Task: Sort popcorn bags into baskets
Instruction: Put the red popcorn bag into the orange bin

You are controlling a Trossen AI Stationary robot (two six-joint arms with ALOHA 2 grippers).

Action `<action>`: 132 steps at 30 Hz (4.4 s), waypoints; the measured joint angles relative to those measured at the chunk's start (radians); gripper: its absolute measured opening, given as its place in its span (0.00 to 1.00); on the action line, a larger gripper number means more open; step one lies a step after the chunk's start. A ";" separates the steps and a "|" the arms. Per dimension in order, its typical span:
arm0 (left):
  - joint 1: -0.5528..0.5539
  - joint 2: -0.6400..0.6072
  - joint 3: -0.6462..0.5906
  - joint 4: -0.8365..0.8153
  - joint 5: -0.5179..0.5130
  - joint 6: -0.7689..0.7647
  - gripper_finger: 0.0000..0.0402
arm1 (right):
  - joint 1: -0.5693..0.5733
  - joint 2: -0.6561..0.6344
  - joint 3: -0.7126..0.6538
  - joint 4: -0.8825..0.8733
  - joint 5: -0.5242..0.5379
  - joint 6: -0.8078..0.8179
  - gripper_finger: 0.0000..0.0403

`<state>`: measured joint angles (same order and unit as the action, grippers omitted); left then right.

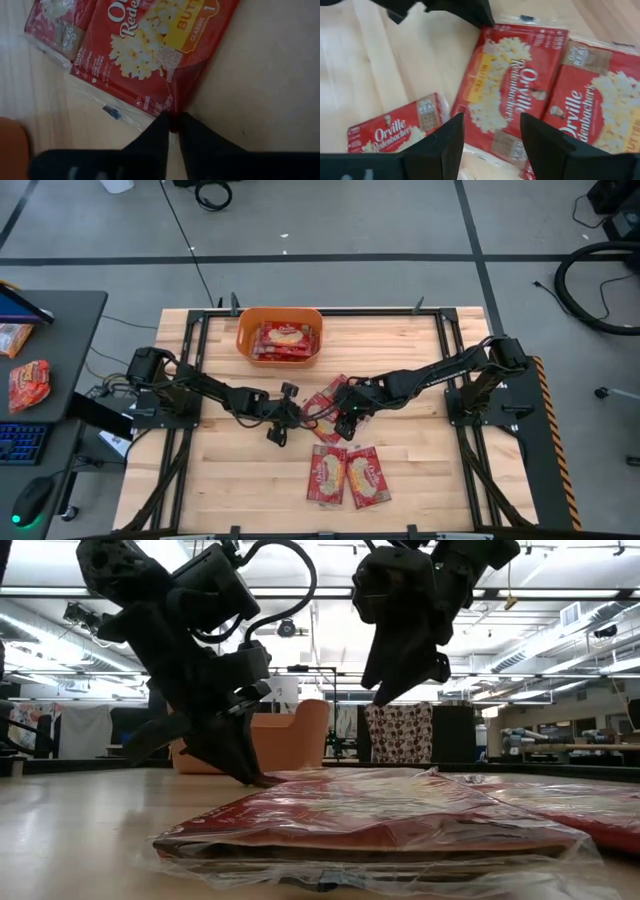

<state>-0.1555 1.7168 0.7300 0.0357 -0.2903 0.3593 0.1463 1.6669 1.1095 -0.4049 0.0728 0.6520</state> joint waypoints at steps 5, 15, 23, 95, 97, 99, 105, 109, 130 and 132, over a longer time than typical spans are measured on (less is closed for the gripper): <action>-0.004 -0.004 0.001 -0.005 -0.001 -0.020 0.02 | 0.002 0.000 0.000 0.045 -0.025 -0.091 0.49; -0.005 -0.004 0.163 -0.281 0.098 -0.231 0.01 | 0.024 0.000 0.000 0.122 0.038 -0.212 0.54; 0.006 -0.004 0.286 -0.368 0.201 -0.380 0.00 | 0.077 0.000 0.000 0.109 0.106 -0.244 0.58; -0.006 -0.006 0.338 -0.308 0.227 -0.388 0.39 | 0.105 -0.027 -0.043 0.174 0.060 -0.260 0.02; -0.006 -0.006 0.338 -0.312 0.246 -0.388 0.31 | 0.105 -0.027 -0.028 0.151 0.060 -0.261 0.02; -0.005 -0.006 0.338 -0.323 0.272 -0.398 0.21 | 0.105 -0.027 -0.016 0.139 0.061 -0.253 0.03; -0.005 -0.044 0.337 -0.416 0.307 -0.382 0.06 | 0.104 -0.032 0.053 0.026 0.053 -0.196 0.13; 0.005 -0.119 0.337 -0.520 0.223 -0.320 0.08 | 0.100 -0.058 0.153 -0.166 0.069 -0.160 0.23; 0.478 -0.429 0.310 -0.536 0.027 0.021 0.08 | 0.078 -0.197 0.266 -0.538 0.443 -0.168 0.37; 0.497 -0.404 0.278 -0.526 -0.010 0.047 0.08 | 0.052 -0.197 0.266 -0.540 0.407 -0.192 0.38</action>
<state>0.3416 1.3124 1.0076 -0.4899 -0.3000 0.4060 0.1979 1.4696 1.3758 -0.9446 0.4802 0.4601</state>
